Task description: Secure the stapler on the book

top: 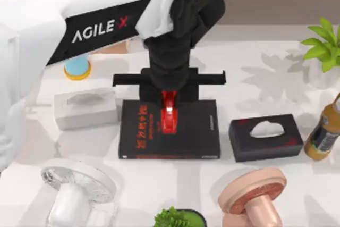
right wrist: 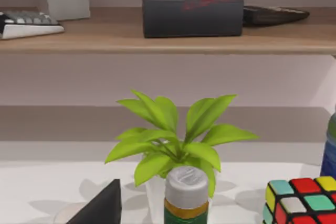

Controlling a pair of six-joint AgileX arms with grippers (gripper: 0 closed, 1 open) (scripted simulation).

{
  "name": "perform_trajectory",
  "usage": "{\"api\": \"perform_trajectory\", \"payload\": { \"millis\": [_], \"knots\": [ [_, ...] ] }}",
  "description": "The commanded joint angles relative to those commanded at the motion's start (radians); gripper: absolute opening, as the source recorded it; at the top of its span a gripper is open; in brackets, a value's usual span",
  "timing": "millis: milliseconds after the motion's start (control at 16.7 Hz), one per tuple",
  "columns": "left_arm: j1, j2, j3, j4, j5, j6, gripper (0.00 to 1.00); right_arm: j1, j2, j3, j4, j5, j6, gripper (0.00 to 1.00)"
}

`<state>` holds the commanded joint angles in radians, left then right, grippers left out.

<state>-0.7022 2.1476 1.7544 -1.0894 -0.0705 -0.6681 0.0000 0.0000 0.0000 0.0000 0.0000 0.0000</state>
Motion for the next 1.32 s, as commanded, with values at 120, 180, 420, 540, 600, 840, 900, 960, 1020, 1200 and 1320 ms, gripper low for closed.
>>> {"api": "perform_trajectory", "payload": {
  "millis": [120, 180, 420, 540, 600, 840, 900, 960, 1020, 1200, 1320],
  "knots": [
    [0.001, 0.013, -0.029, 0.041, 0.001, 0.001, 0.00, 0.000, 0.000, 0.000, 0.000, 0.000, 0.000, 1.00],
    [0.001, 0.019, -0.042, 0.059, 0.001, 0.002, 0.00, 0.000, 0.000, 0.000, 0.000, 0.000, 0.000, 1.00],
    [0.001, 0.024, -0.052, 0.073, 0.001, 0.002, 0.00, 0.000, 0.000, 0.000, 0.000, 0.000, 0.000, 1.00],
    [0.001, 0.024, -0.052, 0.073, 0.001, 0.002, 0.08, 0.000, 0.000, 0.000, 0.000, 0.000, 0.000, 1.00],
    [0.001, 0.024, -0.052, 0.073, 0.001, 0.002, 0.15, 0.000, 0.000, 0.000, 0.000, 0.000, 0.000, 1.00],
    [0.001, 0.024, -0.052, 0.073, 0.001, 0.002, 0.45, 0.000, 0.000, 0.000, 0.000, 0.000, 0.000, 1.00],
    [0.001, 0.024, -0.052, 0.073, 0.001, 0.002, 0.53, 0.000, 0.000, 0.000, 0.000, 0.000, 0.000, 1.00],
    [0.001, 0.024, -0.052, 0.073, 0.001, 0.002, 0.60, 0.000, 0.000, 0.000, 0.000, 0.000, 0.000, 1.00],
    [0.001, 0.024, -0.052, 0.073, 0.001, 0.002, 0.68, 0.000, 0.000, 0.000, 0.000, 0.000, 0.000, 1.00],
    [0.001, 0.024, -0.052, 0.073, 0.001, 0.002, 0.90, 0.000, 0.000, 0.000, 0.000, 0.000, 0.000, 1.00],
    [0.001, 0.024, -0.052, 0.073, 0.001, 0.002, 1.00, 0.000, 0.000, 0.000, 0.000, 0.000, 0.000, 1.00]
  ]
}}
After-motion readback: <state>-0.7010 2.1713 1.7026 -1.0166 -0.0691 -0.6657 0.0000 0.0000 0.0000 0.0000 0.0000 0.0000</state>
